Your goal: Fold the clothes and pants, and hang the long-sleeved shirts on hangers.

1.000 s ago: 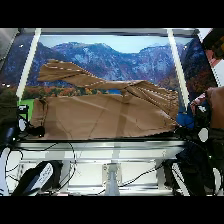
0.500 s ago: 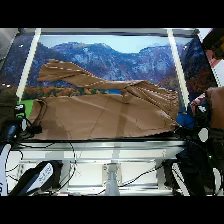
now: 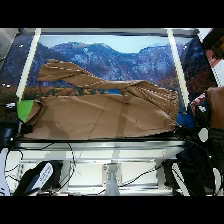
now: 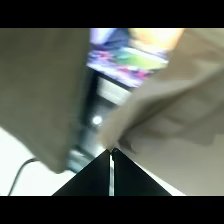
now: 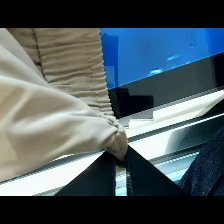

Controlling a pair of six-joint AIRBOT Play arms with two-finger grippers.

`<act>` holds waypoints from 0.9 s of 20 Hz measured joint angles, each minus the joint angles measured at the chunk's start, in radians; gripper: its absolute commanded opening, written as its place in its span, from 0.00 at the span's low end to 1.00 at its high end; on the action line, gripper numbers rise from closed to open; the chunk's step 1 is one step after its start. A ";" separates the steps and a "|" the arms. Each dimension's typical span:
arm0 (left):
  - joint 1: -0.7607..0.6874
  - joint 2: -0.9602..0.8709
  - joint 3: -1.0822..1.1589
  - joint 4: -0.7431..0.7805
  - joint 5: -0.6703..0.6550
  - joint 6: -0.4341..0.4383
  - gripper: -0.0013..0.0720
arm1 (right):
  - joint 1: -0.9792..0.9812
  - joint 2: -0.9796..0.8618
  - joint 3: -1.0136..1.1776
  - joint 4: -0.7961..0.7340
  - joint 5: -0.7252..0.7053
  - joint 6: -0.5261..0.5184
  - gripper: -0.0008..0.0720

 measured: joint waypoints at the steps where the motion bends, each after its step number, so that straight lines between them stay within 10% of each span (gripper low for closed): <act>1: 0.031 0.007 0.000 0.010 0.013 -0.003 0.04 | 0.000 0.000 0.000 0.000 0.001 0.000 0.05; 16: 0.291 0.026 0.000 0.010 0.036 -0.134 0.04 | 0.000 0.000 0.041 -0.018 0.229 0.007 0.05; 18: 0.298 0.026 0.000 0.010 0.031 -0.135 0.04 | 0.000 0.000 0.042 -0.018 0.245 0.009 0.30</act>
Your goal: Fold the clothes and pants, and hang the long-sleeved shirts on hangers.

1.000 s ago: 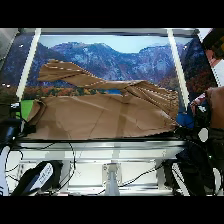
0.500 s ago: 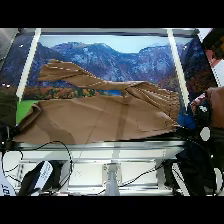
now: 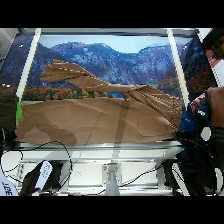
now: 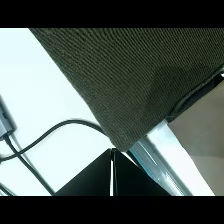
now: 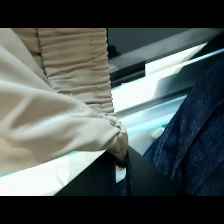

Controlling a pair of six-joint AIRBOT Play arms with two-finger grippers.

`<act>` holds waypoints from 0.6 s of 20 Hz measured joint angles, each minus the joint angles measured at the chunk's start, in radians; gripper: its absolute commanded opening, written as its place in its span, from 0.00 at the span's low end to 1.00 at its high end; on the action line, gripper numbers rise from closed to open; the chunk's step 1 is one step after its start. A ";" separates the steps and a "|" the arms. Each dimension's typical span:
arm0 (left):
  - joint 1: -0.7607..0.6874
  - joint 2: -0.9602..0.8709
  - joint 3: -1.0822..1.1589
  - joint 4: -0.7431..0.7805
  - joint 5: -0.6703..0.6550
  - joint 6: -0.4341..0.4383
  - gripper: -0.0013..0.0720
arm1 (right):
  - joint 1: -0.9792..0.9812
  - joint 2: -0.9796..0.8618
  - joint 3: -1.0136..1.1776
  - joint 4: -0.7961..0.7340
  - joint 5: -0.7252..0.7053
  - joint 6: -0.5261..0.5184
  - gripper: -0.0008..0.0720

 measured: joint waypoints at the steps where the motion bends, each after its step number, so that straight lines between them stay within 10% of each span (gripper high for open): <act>1: 0.002 0.000 0.000 0.000 -0.003 -0.001 0.05 | 0.000 0.000 0.000 0.000 0.014 0.000 0.62; 3: 0.003 0.001 0.000 0.002 -0.004 -0.002 0.07 | 0.000 0.000 0.001 0.001 0.016 0.000 0.93; 7: -0.028 0.012 0.005 0.003 0.010 -0.003 0.62 | 0.000 0.000 0.013 0.002 0.019 0.000 0.92; 12: -0.156 0.021 0.091 -0.019 0.060 -0.003 0.62 | 0.000 0.000 0.112 0.001 -0.071 0.002 0.92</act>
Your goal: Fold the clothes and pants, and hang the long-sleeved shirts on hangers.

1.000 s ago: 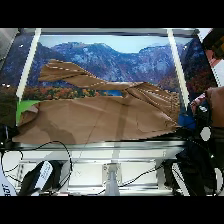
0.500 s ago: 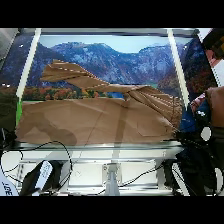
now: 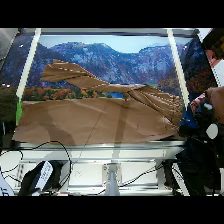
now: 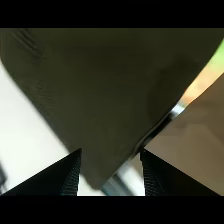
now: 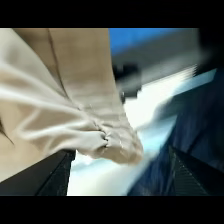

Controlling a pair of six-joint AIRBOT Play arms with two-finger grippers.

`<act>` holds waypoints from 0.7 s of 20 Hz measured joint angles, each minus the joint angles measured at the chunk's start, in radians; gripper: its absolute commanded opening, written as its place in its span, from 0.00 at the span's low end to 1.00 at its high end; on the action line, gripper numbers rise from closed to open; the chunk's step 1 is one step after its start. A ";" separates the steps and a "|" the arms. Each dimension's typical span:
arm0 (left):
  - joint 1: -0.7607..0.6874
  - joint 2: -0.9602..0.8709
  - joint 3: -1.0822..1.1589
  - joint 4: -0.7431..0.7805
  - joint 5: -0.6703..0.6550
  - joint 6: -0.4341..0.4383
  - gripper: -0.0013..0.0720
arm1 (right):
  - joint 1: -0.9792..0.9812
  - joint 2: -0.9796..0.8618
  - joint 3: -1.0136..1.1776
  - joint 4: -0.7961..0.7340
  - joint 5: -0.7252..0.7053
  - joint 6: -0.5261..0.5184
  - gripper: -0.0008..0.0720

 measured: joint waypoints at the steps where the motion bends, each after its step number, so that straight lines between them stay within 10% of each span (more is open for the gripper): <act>1: -0.026 -0.004 0.026 -0.024 0.008 0.000 0.62 | 0.000 -0.001 0.024 -0.001 -0.049 0.006 0.92; 7: -0.106 -0.078 0.175 -0.347 0.076 0.023 0.62 | 0.000 -0.093 0.149 -0.003 -0.208 0.034 0.92; 14: -0.142 -0.214 0.364 -0.818 0.011 0.314 0.62 | -0.083 -0.469 0.335 0.023 -0.299 0.019 0.89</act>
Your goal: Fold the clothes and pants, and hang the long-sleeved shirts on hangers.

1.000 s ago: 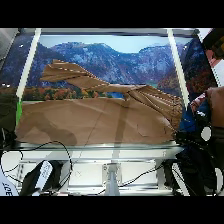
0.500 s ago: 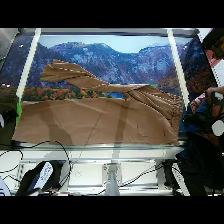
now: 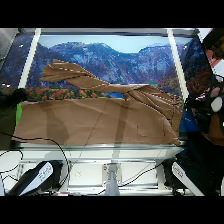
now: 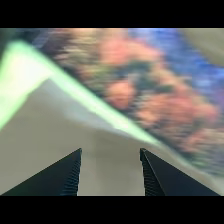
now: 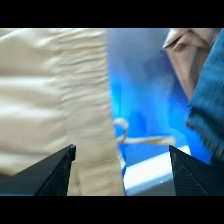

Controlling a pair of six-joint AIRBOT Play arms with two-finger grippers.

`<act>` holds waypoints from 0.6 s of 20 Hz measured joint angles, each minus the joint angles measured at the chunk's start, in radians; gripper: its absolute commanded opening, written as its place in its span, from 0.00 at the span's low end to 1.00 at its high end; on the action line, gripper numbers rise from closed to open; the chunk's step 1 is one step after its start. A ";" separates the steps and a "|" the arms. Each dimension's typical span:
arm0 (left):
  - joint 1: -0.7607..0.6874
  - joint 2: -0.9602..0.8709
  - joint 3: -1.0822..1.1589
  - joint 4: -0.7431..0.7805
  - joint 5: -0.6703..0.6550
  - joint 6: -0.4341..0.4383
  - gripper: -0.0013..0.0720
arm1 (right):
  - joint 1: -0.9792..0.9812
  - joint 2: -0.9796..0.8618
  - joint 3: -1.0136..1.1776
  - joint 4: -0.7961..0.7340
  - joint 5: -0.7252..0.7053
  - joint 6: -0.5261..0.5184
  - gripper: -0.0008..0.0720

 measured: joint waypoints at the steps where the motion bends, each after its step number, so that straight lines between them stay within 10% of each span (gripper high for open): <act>1: -0.001 -0.018 0.029 -0.053 -0.020 0.037 0.62 | -0.040 -0.069 0.049 0.038 0.019 -0.023 0.86; 7: -0.005 -0.085 0.114 -0.195 -0.068 0.133 0.62 | -0.324 -0.396 0.285 0.595 0.166 -0.321 0.84; 12: -0.005 -0.121 0.126 -0.220 -0.071 0.163 0.62 | -0.395 -0.532 0.329 0.730 0.185 -0.476 0.86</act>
